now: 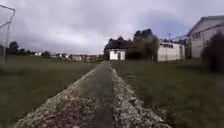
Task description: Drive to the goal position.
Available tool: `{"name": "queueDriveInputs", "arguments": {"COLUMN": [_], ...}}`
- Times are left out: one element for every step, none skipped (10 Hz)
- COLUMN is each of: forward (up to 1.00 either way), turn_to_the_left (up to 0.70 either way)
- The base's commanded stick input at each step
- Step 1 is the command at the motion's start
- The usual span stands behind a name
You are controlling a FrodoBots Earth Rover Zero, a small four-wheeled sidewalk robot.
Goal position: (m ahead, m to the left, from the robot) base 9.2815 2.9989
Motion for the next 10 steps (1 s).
{"name": "queueDriveInputs", "arguments": {"forward": [0.99,0.99,0.99,0.99,0.99,0.99,0.99,0.99,0.99,0.99], "turn_to_the_left": [0.00,0.00,0.00,0.00,0.00,0.00,0.00,0.00,0.00,0.00]}}
